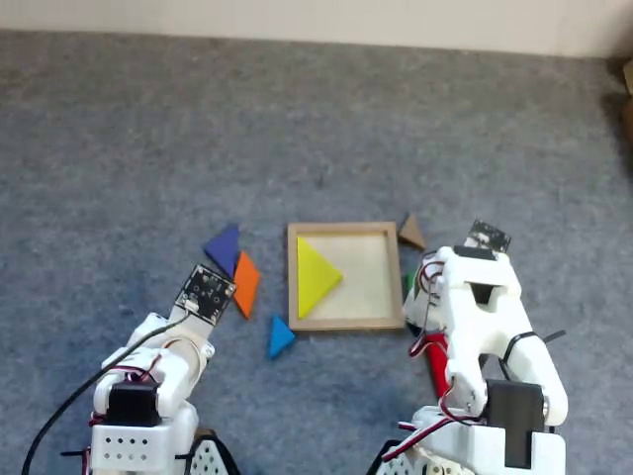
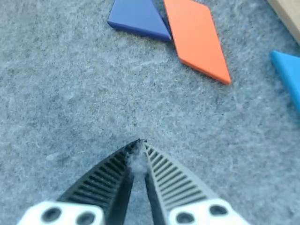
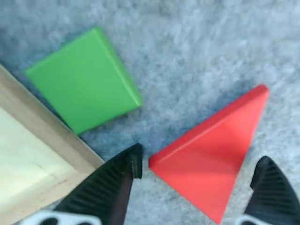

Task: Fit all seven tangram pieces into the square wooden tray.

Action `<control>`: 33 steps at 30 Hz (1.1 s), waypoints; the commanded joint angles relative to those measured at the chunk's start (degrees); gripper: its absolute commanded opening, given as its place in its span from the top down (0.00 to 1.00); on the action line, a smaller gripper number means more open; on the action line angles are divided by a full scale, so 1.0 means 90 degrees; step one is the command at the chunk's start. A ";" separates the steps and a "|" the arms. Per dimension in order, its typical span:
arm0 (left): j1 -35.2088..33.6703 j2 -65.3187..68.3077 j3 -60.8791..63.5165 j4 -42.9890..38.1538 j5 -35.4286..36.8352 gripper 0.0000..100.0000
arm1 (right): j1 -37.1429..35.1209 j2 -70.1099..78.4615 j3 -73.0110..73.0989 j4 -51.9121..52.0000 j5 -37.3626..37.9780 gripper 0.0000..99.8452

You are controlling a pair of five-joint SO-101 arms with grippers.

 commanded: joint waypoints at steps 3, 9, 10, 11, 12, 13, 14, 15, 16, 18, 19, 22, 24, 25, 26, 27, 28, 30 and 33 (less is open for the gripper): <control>-0.0044 -0.0142 0.0142 0.0020 -0.0049 0.99 | -0.0063 0.0054 0.0103 0.0200 0.0088 0.65; -0.0044 -0.0142 0.0142 0.0020 -0.0049 0.99 | -0.0063 0.0054 0.0093 0.0200 0.0078 0.65; -0.0044 -0.0142 0.0142 0.0020 -0.0049 0.99 | -0.0054 0.0054 0.0093 0.0200 0.0078 0.65; -0.0044 -0.0142 0.0142 0.0020 -0.0049 0.99 | -0.0015 0.0054 0.0093 0.0200 0.0078 0.65; -0.0044 -0.0142 0.0142 0.0020 -0.0049 0.99 | 0.0044 0.0054 0.0083 0.0200 0.0078 0.65; -0.0044 -0.0142 0.0142 0.0020 -0.0049 0.99 | 0.0112 0.0054 0.0054 0.0200 0.0078 0.67; -0.0044 -0.0142 0.0142 0.0020 -0.0049 0.99 | 0.0200 0.0054 0.0044 0.0200 0.0107 0.68; -0.0044 -0.0142 0.0142 0.0020 -0.0049 0.99 | 0.0308 0.0054 0.0044 0.0200 0.0127 0.70; -0.0044 -0.0142 0.0142 0.0020 -0.0049 0.99 | 0.0386 0.0054 0.0044 0.0200 0.0137 0.72; -0.0044 -0.0142 0.0142 0.0020 -0.0049 0.99 | 0.0464 0.0054 0.0044 0.0190 0.0137 0.72; -0.0044 -0.0142 0.0142 0.0020 -0.0049 0.99 | 0.0464 0.0054 0.0044 0.0190 0.0137 0.72; -0.0044 -0.0142 0.0142 0.0020 -0.0049 0.99 | 0.0444 0.0044 0.0054 0.0190 0.0137 0.73; -0.0044 -0.0142 0.0142 0.0020 -0.0049 0.99 | 0.0444 0.0044 0.0054 0.0200 0.0137 0.73; -0.0044 -0.0142 0.0142 0.0020 -0.0049 0.99 | 0.0444 0.0044 0.0054 0.0200 0.0147 0.73; -0.0044 -0.0142 0.0142 0.0020 -0.0049 0.99 | 0.0444 0.0044 0.0054 0.0210 0.0156 0.73; -0.0044 -0.0142 0.0142 0.0020 -0.0049 0.99 | 0.0444 0.0044 0.0054 0.0230 0.0234 0.73; -0.0044 -0.0142 0.0142 0.0020 -0.0049 0.99 | 0.0444 0.0034 0.0054 0.0239 0.0313 0.73; -0.0044 -0.0142 0.0142 0.0020 -0.0049 0.99 | 0.0464 0.0034 0.0044 0.0239 0.0410 0.77; -0.0044 -0.0142 0.0142 0.0020 -0.0049 0.99 | 0.0474 0.0034 0.0044 0.0239 0.0684 0.84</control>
